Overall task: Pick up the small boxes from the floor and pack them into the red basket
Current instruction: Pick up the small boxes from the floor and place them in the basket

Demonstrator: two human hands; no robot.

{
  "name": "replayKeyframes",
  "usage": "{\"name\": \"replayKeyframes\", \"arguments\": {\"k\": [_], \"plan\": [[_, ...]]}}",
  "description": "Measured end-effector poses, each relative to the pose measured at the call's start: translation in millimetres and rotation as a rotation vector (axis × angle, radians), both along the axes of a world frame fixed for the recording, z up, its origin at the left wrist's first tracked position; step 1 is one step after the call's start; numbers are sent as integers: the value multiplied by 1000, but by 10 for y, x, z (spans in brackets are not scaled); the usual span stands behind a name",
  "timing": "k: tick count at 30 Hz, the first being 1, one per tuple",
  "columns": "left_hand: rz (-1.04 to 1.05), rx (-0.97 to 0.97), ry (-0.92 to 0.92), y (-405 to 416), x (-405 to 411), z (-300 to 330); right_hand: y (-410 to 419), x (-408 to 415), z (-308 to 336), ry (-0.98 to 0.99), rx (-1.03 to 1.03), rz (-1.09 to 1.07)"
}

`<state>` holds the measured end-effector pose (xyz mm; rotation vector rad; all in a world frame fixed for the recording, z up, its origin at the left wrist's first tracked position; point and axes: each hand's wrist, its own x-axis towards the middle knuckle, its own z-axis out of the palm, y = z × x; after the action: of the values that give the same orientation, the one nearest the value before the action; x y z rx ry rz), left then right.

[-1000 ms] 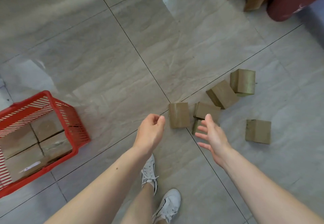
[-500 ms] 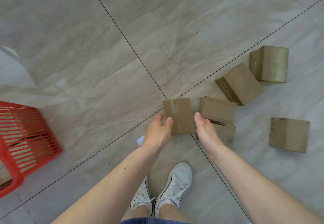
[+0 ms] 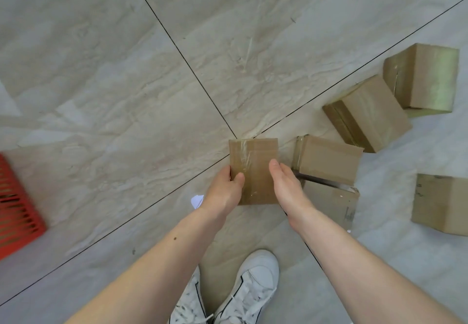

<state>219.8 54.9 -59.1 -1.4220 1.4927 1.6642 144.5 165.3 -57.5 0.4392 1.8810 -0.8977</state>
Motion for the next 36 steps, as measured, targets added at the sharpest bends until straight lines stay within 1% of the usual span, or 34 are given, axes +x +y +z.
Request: {"name": "replayKeyframes", "arguments": {"k": [5,8,11,16,19,21,26,30,36], "plan": [[27,7,42,-69,74,451,-92,28,490,15,-24,-6],[83,-22,74,-159,117,910,-193,42,944,37,-44,-6],[86,-83,111,-277,154,1404,-338,60,1415,51,-46,-1],[120,-171,181,-562,217,2258,-628,71,2202,104,-22,-59],[127,-226,234,-701,319,2681,-750,96,2595,113,-34,-28],[155,-222,247,-770,392,2895,-800,114,2786,109,-35,15],[195,-220,272,-860,590,3194,-867,233,3244,81,-66,171],[235,-308,223,-825,854,3342,-909,415,3515,85,-118,223],[277,-382,189,-871,1392,3669,-1110,828,3812,107,-142,338]]}}
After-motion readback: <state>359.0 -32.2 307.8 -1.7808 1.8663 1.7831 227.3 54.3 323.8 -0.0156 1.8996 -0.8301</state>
